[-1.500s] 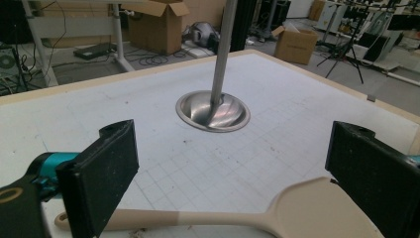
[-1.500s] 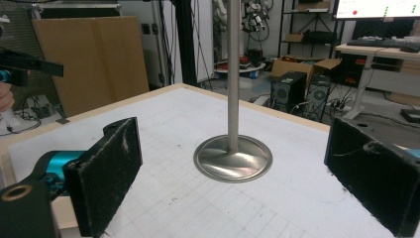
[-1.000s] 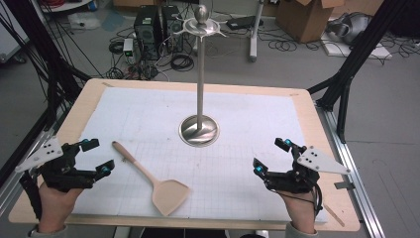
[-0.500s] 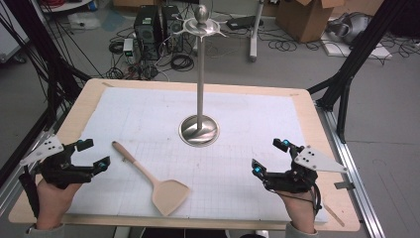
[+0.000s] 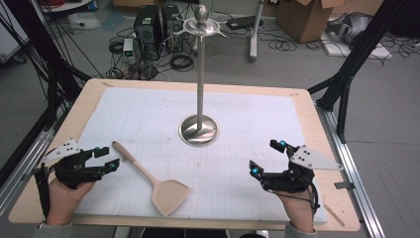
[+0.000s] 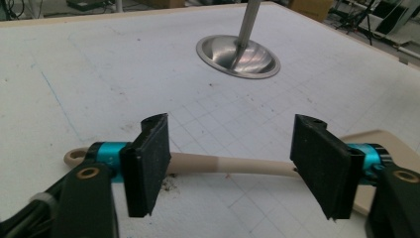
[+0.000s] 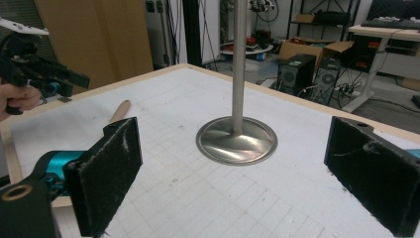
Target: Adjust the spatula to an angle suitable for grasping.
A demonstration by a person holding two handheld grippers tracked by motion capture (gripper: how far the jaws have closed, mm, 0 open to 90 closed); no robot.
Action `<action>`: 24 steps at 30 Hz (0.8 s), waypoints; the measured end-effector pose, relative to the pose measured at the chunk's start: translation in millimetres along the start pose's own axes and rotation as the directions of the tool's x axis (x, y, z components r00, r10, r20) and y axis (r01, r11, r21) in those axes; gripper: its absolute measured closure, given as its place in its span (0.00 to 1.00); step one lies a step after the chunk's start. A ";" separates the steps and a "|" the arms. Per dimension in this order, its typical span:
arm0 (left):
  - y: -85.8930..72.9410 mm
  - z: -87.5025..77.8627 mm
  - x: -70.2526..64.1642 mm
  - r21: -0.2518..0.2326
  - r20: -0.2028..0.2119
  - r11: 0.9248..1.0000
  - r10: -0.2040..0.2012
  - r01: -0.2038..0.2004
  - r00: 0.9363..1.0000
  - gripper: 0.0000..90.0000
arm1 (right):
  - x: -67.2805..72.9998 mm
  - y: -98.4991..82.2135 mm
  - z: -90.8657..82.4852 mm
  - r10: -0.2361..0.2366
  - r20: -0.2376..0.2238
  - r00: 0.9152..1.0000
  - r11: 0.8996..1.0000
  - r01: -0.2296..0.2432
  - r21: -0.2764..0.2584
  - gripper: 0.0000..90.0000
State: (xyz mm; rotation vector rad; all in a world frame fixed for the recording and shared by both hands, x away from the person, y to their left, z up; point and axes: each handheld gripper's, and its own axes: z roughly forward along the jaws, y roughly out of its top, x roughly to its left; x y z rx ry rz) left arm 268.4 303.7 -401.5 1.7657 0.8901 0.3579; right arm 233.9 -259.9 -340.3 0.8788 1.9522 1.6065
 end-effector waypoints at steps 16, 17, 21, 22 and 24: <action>-10.7 13.8 3.5 0.079 0.010 0.996 -0.029 0.029 1.000 0.69 | -0.1 0.2 -2.6 0.003 -0.004 1.000 1.000 -0.003 -0.005 0.08; -11.4 15.1 4.9 0.093 -0.015 0.995 -0.040 0.041 0.999 0.69 | -0.1 0.2 -2.6 0.003 -0.004 1.000 1.000 -0.003 -0.005 0.08; -19.9 19.5 14.0 0.134 -0.031 0.987 -0.088 0.091 0.996 0.79 | 0.4 0.1 -2.3 -0.002 0.003 1.000 1.000 0.002 0.004 0.08; -20.6 20.2 14.8 0.138 -0.038 0.986 -0.087 0.092 0.995 0.81 | 0.9 0.2 -2.0 -0.001 0.001 1.000 1.000 0.001 0.005 0.08; -21.2 20.8 15.7 0.142 -0.047 0.986 -0.082 0.088 0.996 0.85 | 0.8 0.2 -1.0 -0.011 0.002 1.000 1.000 0.011 0.005 0.08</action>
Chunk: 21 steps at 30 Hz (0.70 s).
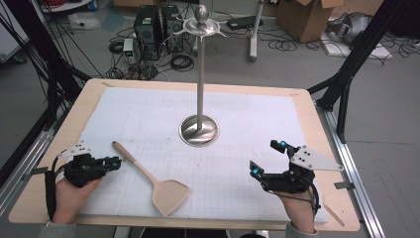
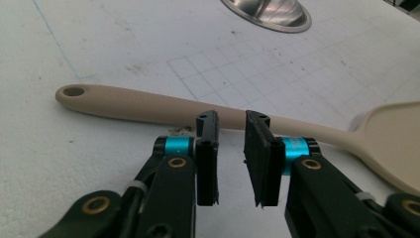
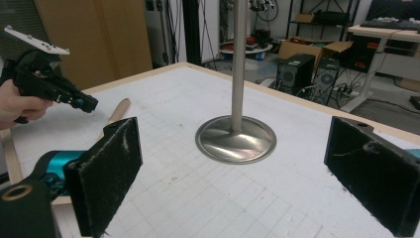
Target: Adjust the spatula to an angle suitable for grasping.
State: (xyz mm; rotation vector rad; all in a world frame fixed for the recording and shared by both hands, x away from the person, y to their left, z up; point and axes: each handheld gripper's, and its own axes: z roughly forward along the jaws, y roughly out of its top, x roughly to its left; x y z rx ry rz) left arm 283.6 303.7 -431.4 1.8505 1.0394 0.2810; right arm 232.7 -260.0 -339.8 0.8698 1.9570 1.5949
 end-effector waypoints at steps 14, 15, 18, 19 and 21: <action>3.3 16.1 0.2 0.059 -0.107 0.997 0.057 -0.051 0.993 0.97 | 1.4 -2.9 0.4 -0.007 0.001 1.000 1.000 0.007 0.018 0.08; 3.3 18.0 0.7 0.066 -0.110 0.996 0.061 -0.054 0.992 0.97 | 1.4 -3.6 -0.4 -0.006 0.004 1.000 1.000 0.006 0.021 0.08; 3.6 23.8 3.5 0.078 -0.111 0.996 0.046 -0.038 0.993 0.98 | 1.3 -4.8 -5.6 -0.008 0.013 1.000 1.000 0.008 0.022 0.08; 3.6 24.5 4.3 0.079 -0.111 0.996 0.042 -0.033 0.993 0.98 | 1.4 -4.8 -7.1 -0.006 0.014 1.000 1.000 0.006 0.019 0.08; 4.1 25.0 6.4 0.064 -0.111 0.998 0.020 -0.013 0.994 0.97 | 1.5 -4.9 -9.1 -0.007 0.018 1.000 1.000 0.007 0.013 0.08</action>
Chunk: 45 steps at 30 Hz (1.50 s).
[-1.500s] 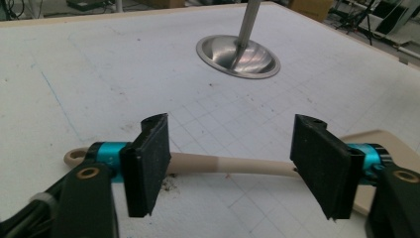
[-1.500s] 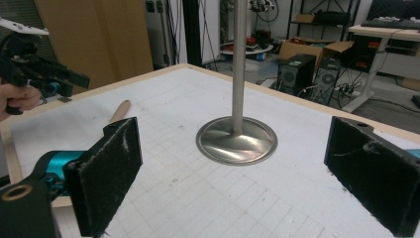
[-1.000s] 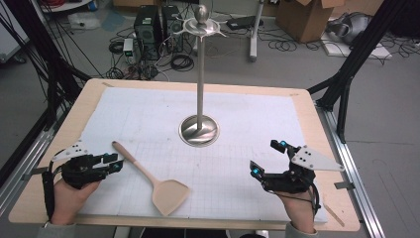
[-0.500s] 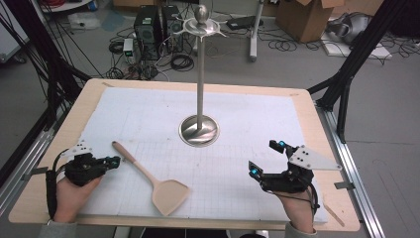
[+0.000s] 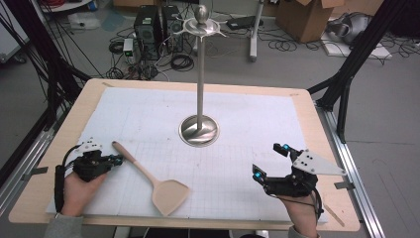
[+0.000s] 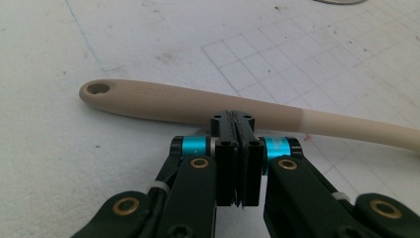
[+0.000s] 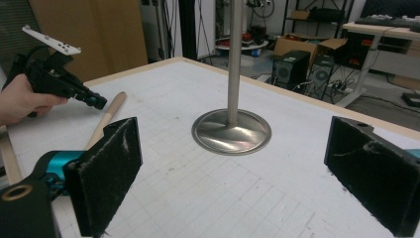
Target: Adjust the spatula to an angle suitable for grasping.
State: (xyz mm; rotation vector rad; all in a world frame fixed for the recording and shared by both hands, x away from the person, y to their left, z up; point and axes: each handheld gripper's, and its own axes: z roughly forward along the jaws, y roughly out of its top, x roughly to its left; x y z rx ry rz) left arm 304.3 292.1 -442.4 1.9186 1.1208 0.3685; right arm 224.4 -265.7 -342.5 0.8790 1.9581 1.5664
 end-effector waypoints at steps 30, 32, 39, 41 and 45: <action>11.9 20.4 7.7 0.023 0.026 1.000 -0.008 0.008 1.000 0.99 | 1.6 -6.8 10.5 0.008 -0.008 1.000 0.999 -0.007 0.048 0.08; 12.2 20.6 7.1 0.022 0.022 1.000 -0.010 0.010 1.000 0.99 | 1.0 -6.8 10.4 0.005 -0.007 1.000 0.999 -0.005 0.045 0.08; 18.8 23.9 2.6 0.052 -0.006 0.999 0.003 -0.002 1.000 0.99 | 1.1 -5.9 10.1 0.007 -0.006 1.000 0.999 -0.006 0.040 0.08; 20.8 25.4 1.7 0.058 -0.009 0.998 0.013 -0.012 1.000 0.99 | 1.2 -5.9 10.7 0.009 -0.006 1.000 0.999 -0.008 0.043 0.08; 29.8 35.1 -0.8 0.076 -0.001 0.997 0.031 -0.030 1.000 1.00 | 0.2 -6.0 10.6 0.001 -0.005 1.000 0.999 -0.001 0.040 0.08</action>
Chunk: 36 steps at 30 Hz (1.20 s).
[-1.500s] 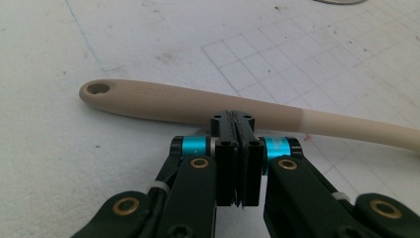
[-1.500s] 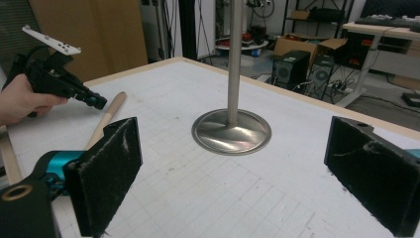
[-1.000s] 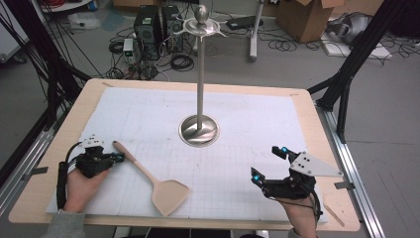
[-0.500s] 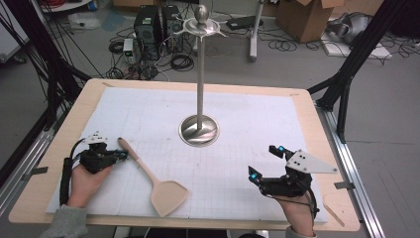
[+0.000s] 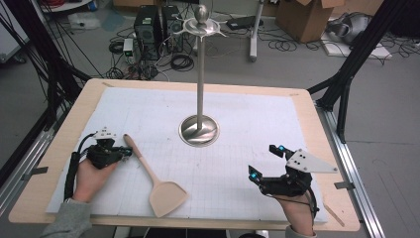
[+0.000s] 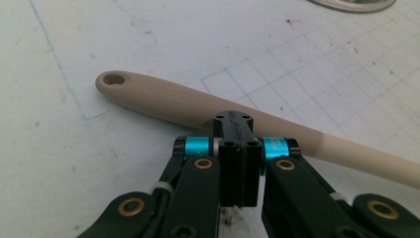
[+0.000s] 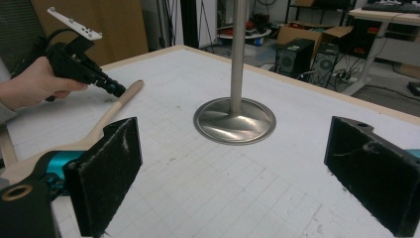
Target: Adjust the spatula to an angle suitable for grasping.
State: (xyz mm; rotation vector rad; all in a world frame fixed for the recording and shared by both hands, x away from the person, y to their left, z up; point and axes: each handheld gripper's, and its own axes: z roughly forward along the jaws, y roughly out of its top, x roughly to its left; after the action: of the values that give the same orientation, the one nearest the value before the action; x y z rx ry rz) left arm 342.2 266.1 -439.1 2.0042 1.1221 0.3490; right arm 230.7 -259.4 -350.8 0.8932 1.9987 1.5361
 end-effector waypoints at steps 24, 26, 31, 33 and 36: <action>20.5 23.8 -4.2 0.019 0.026 0.999 -0.042 0.041 0.999 0.99 | 5.1 2.8 1.3 -0.004 -0.044 0.999 1.000 0.003 -0.015 0.08; 20.8 23.5 -4.5 0.021 0.022 0.999 -0.041 0.040 0.999 0.99 | 5.1 2.7 1.3 -0.004 -0.044 0.999 1.000 0.003 -0.015 0.08; 22.5 16.7 -6.6 -0.012 0.046 0.999 -0.046 0.046 0.998 1.00 | 5.2 2.7 2.9 -0.010 -0.046 0.999 1.000 0.010 -0.012 0.08; 24.1 11.5 -10.4 -0.018 0.053 0.999 -0.037 0.038 0.998 1.00 | 5.6 2.5 3.6 -0.002 -0.047 0.999 1.000 0.002 -0.008 0.08; 25.4 5.3 -18.9 -0.035 0.062 0.999 -0.024 0.026 0.998 1.00 | 5.9 1.5 5.6 0.002 -0.048 0.999 1.000 -0.002 -0.003 0.08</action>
State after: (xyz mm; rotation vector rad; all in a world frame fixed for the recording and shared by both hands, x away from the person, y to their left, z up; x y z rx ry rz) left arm 349.4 240.7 -420.8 1.9545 1.0944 0.2911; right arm 230.9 -251.1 -350.7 0.8652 2.0286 1.5759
